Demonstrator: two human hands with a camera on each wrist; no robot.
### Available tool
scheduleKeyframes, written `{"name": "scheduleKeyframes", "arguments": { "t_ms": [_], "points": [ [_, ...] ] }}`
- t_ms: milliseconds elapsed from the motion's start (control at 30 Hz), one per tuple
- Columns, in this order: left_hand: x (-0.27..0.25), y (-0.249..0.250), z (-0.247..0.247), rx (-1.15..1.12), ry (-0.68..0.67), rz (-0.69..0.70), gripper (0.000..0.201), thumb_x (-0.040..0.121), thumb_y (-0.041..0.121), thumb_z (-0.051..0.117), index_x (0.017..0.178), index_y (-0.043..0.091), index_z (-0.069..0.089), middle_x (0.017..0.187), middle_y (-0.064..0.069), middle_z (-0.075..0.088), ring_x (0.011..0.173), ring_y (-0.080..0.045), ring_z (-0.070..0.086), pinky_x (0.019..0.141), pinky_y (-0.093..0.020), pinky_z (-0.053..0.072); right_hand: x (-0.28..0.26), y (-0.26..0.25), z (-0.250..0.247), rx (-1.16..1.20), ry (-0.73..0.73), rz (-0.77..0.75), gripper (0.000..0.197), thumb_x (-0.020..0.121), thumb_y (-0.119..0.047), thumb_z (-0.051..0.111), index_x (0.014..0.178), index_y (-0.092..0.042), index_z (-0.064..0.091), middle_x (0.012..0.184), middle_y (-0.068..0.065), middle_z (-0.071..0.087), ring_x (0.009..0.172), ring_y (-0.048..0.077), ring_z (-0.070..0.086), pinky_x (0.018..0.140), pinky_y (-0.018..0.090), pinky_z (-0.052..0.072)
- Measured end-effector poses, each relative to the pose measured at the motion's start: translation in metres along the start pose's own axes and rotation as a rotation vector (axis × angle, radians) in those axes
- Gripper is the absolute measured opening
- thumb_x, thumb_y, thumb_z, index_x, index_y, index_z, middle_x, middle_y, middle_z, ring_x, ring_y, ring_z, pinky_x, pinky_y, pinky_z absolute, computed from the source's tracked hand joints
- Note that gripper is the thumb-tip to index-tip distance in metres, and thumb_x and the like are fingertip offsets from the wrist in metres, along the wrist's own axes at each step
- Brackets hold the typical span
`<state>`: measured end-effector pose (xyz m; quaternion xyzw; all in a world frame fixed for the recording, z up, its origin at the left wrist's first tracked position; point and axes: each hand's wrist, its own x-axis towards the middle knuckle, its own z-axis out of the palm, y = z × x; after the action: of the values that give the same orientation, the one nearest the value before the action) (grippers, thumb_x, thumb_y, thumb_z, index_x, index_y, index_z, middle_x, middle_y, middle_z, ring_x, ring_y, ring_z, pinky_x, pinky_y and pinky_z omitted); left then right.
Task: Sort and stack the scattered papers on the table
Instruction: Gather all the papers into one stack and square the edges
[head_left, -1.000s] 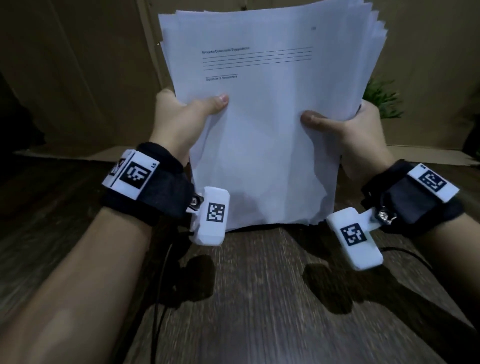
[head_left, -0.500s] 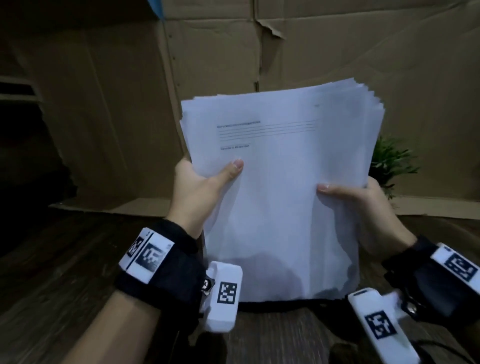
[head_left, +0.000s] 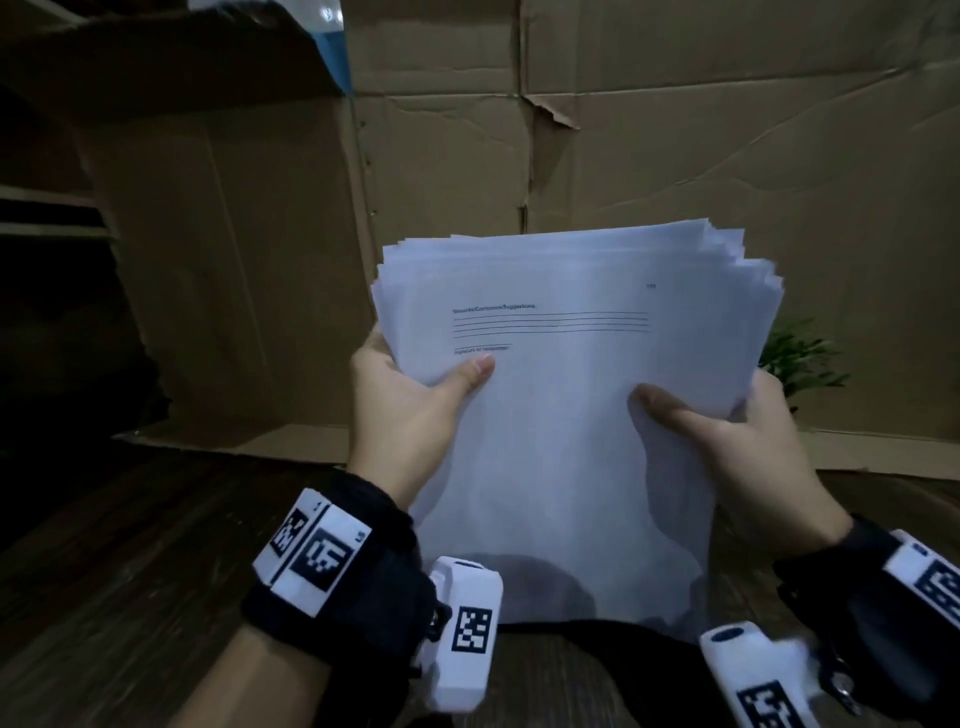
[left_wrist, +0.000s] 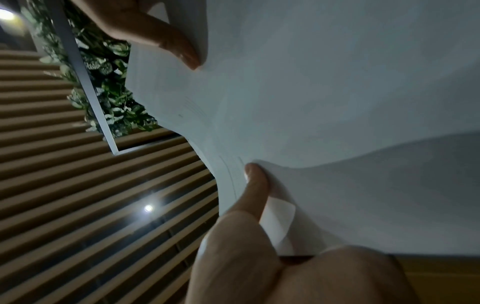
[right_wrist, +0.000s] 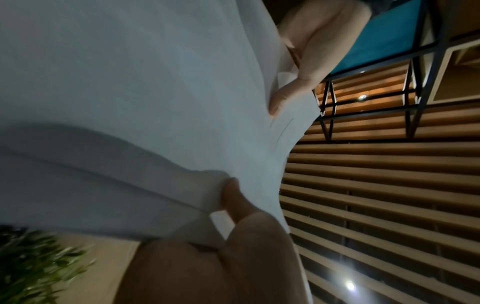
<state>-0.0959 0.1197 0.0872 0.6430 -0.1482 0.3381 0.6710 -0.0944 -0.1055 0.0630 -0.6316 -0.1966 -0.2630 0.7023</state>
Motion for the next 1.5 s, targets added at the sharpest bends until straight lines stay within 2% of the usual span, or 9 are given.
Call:
{"name": "scheduleKeyframes", "arguments": {
  "t_ms": [200, 433, 567, 767, 1000, 1167, 1300, 1400, 1500],
  "points": [
    [-0.003, 0.003, 0.003, 0.187, 0.006, 0.033, 0.044, 0.077, 0.012, 0.082, 0.116, 0.020, 0.062, 0.104, 0.013, 0.069, 0.095, -0.002, 0.067, 0.084, -0.032, 0.059, 0.004, 0.001, -0.003, 0.003, 0.042, 0.029, 0.029, 0.086, 0.006, 0.069, 0.110, -0.010, 0.070, 0.105, 0.001, 0.077, 0.097, 0.022, 0.073, 0.081, 0.035, 0.060],
    [0.008, 0.047, -0.018, 0.524, -0.183, 0.262, 0.082, 0.081, 0.019, 0.078, 0.139, 0.051, 0.029, 0.121, 0.013, 0.049, 0.113, -0.004, 0.052, 0.098, -0.037, 0.051, 0.006, 0.000, -0.008, -0.016, 0.034, 0.012, 0.038, 0.081, -0.002, 0.076, 0.117, -0.010, 0.067, 0.107, -0.002, 0.076, 0.097, 0.017, 0.073, 0.075, 0.028, 0.060],
    [0.022, 0.058, -0.018, 0.788, -0.269, 0.277, 0.056, 0.084, 0.036, 0.073, 0.133, 0.048, 0.047, 0.118, 0.010, 0.041, 0.097, 0.017, 0.037, 0.082, -0.009, 0.034, 0.007, -0.001, -0.008, 0.053, 0.055, 0.008, 0.044, 0.079, -0.015, 0.077, 0.122, -0.011, 0.065, 0.115, 0.001, 0.074, 0.104, 0.022, 0.071, 0.085, 0.040, 0.057],
    [0.022, 0.059, -0.023, 0.811, -0.135, 0.241, 0.031, 0.090, 0.032, 0.067, 0.119, 0.040, 0.059, 0.117, 0.006, 0.046, 0.106, -0.008, 0.042, 0.088, -0.023, 0.034, 0.008, -0.002, -0.009, 0.073, -0.034, 0.085, 0.038, 0.080, -0.017, 0.075, 0.117, -0.012, 0.068, 0.111, 0.001, 0.076, 0.101, 0.021, 0.072, 0.085, 0.035, 0.061],
    [0.017, 0.055, -0.008, 0.905, -0.292, 0.295, 0.054, 0.095, 0.035, 0.060, 0.143, 0.048, 0.039, 0.132, 0.009, 0.033, 0.116, -0.007, 0.040, 0.097, -0.024, 0.032, 0.009, -0.001, -0.008, 0.076, -0.008, 0.084, 0.030, 0.084, -0.005, 0.074, 0.113, -0.010, 0.070, 0.108, 0.002, 0.076, 0.099, 0.020, 0.073, 0.085, 0.034, 0.061],
    [0.017, 0.049, -0.017, 0.929, -0.108, 0.335, 0.041, 0.094, 0.030, 0.063, 0.134, 0.035, 0.054, 0.120, 0.009, 0.035, 0.105, -0.001, 0.036, 0.091, -0.014, 0.028, 0.009, -0.006, -0.012, 0.094, -0.079, 0.131, 0.024, 0.085, -0.010, 0.070, 0.110, -0.008, 0.071, 0.104, 0.003, 0.077, 0.091, 0.020, 0.074, 0.074, 0.028, 0.061],
    [0.014, 0.044, -0.020, 0.893, -0.016, 0.299, 0.032, 0.093, 0.030, 0.064, 0.124, 0.030, 0.059, 0.120, 0.010, 0.039, 0.104, -0.001, 0.037, 0.078, -0.001, 0.029, 0.007, -0.001, -0.008, 0.062, -0.158, 0.185, 0.027, 0.088, -0.014, 0.068, 0.114, -0.006, 0.070, 0.108, 0.005, 0.077, 0.098, 0.025, 0.074, 0.082, 0.035, 0.061],
    [0.013, 0.036, -0.022, 0.723, 0.012, 0.239, 0.055, 0.087, 0.031, 0.071, 0.136, 0.034, 0.046, 0.124, 0.010, 0.045, 0.107, -0.003, 0.046, 0.091, -0.011, 0.037, 0.005, 0.006, -0.003, 0.116, -0.082, 0.166, 0.026, 0.094, -0.010, 0.062, 0.118, 0.000, 0.067, 0.110, 0.010, 0.075, 0.099, 0.029, 0.073, 0.080, 0.034, 0.061],
    [0.003, 0.022, -0.026, 0.299, -0.045, -0.071, 0.102, 0.074, 0.025, 0.084, 0.150, 0.036, 0.016, 0.119, 0.018, 0.050, 0.103, -0.001, 0.060, 0.089, -0.028, 0.051, 0.005, 0.011, -0.001, 0.230, 0.001, 0.175, 0.030, 0.097, -0.004, 0.056, 0.125, 0.005, 0.062, 0.117, 0.015, 0.072, 0.104, 0.029, 0.071, 0.081, 0.032, 0.061]
  ]
}}
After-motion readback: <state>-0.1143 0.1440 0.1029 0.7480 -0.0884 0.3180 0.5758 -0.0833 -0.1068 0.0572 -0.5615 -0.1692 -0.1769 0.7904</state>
